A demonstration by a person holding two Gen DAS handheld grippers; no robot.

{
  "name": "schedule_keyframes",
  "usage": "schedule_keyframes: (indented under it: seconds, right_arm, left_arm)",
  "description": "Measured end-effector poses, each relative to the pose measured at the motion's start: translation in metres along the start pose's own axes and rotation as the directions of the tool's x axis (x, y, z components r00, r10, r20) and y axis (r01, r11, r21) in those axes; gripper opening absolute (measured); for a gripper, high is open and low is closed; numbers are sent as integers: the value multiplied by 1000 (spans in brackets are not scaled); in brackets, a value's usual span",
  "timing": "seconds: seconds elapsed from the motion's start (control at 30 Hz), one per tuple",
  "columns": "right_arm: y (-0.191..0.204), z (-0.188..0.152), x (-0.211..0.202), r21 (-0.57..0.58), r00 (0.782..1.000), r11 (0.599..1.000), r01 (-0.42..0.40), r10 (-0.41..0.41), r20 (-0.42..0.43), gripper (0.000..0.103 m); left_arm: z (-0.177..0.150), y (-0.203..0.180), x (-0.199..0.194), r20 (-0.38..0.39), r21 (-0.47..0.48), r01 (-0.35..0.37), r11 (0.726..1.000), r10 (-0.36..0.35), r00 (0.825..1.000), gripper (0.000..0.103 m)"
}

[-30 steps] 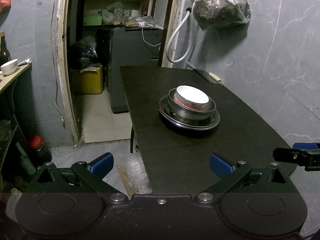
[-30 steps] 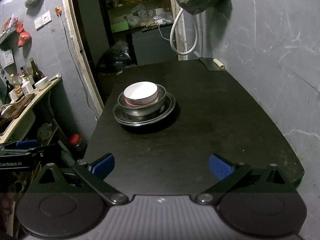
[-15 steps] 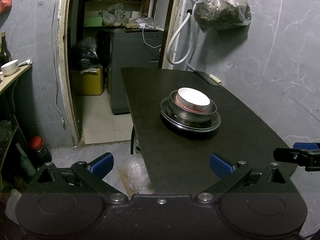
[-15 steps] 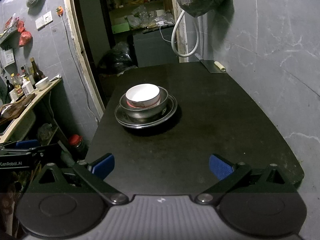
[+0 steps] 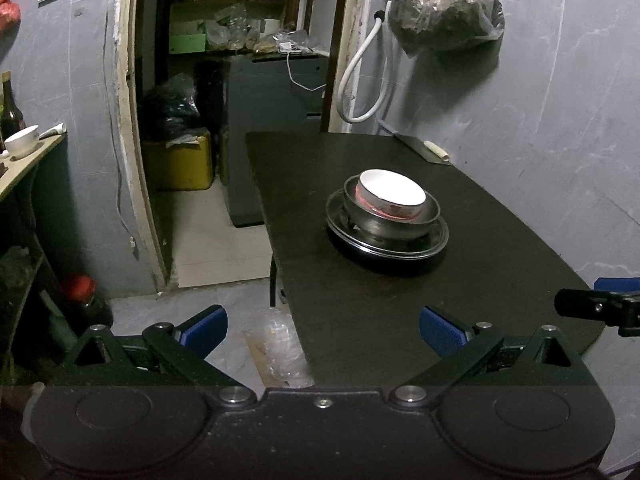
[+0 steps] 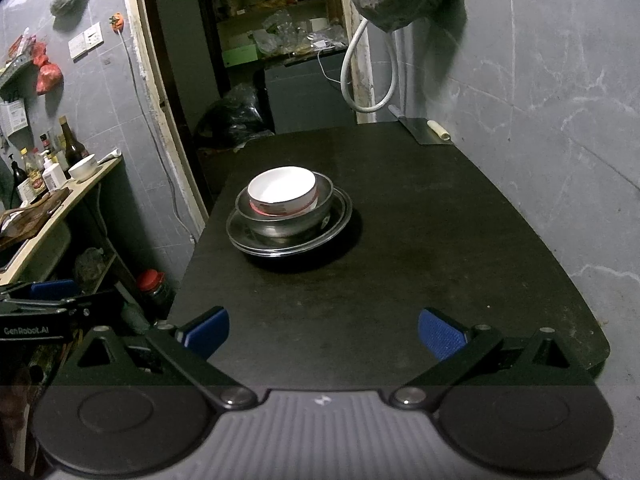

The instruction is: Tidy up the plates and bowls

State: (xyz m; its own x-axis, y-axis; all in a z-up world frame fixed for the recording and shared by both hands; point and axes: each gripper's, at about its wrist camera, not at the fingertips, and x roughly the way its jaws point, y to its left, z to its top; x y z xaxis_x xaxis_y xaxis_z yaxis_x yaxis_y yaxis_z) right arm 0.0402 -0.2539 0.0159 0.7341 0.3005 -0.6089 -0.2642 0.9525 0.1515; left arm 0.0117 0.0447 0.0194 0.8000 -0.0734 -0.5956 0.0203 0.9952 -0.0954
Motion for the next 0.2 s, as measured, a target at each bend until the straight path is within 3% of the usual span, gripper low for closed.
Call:
schedule_keyframes:
  seconds: [0.2]
  right_arm:
    - [-1,0,1,4,1000,1000,0,0,-1,103]
  left_arm:
    - [1,-4,2,7,6,7,1000,-7,1000,102]
